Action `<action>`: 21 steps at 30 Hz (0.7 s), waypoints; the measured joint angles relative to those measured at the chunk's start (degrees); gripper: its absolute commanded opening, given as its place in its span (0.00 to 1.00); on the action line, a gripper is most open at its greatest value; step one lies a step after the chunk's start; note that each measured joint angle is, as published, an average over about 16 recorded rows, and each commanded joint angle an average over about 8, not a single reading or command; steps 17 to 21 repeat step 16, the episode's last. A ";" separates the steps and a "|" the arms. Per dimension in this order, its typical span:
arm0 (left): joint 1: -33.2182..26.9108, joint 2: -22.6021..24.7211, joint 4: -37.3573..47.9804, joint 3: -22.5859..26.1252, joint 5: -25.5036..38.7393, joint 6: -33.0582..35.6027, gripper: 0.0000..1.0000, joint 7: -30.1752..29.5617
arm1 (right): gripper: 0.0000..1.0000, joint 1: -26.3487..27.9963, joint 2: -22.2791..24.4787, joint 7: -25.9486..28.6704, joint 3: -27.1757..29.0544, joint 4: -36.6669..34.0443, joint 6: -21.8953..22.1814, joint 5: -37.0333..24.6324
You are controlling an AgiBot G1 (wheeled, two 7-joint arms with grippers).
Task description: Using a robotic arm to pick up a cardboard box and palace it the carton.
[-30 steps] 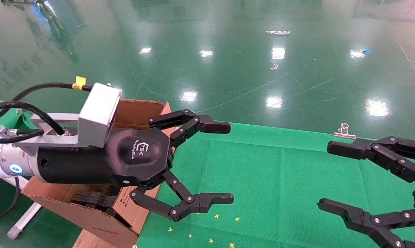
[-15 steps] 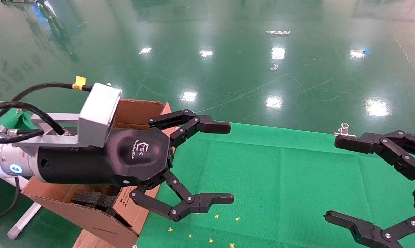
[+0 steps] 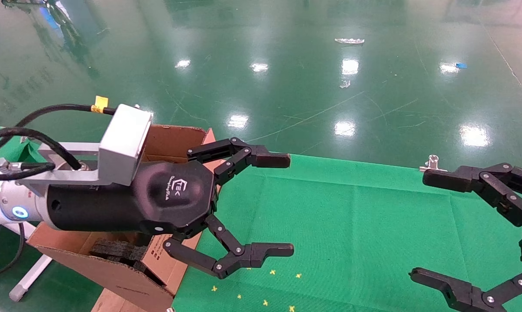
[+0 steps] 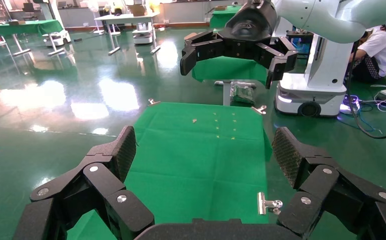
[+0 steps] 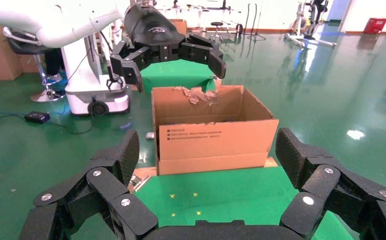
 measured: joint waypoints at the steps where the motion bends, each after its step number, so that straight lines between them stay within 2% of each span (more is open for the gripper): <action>1: 0.00 0.00 0.00 0.00 0.00 0.00 1.00 0.00 | 1.00 0.00 0.00 0.00 0.00 0.00 0.00 0.00; 21: 0.00 0.00 0.00 0.00 0.00 0.00 1.00 0.00 | 1.00 0.00 0.00 0.00 0.00 0.00 0.00 0.00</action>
